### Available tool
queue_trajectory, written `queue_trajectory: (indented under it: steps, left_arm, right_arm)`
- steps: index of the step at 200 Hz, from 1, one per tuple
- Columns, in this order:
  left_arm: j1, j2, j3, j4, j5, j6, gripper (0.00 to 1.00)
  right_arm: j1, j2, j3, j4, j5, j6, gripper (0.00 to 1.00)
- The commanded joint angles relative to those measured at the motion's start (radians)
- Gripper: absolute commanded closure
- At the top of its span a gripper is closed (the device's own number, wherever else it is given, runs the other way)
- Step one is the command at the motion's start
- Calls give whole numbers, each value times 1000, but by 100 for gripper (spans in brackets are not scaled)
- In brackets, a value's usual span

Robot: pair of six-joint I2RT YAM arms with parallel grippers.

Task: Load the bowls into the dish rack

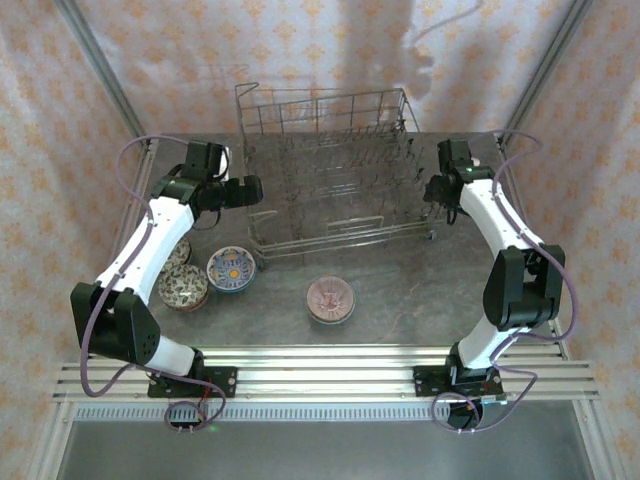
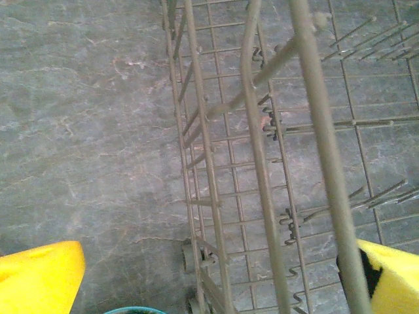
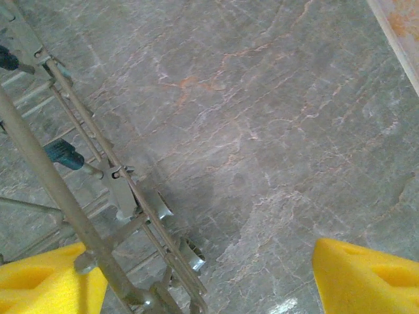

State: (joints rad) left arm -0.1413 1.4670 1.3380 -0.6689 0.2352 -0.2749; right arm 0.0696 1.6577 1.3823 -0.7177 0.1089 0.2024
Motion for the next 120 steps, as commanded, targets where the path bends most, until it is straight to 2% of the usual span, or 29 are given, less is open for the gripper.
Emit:
queue_trajectory:
  steps: [1, 120]
  left_arm:
    - [9, 9, 11, 26, 50, -27, 1]
    - [-20, 28, 28, 71, 103, -75, 1]
  right_arm:
    - [-65, -9, -8, -25, 137, 28, 21]
    - [-213, 98, 115, -55, 141, -43, 21]
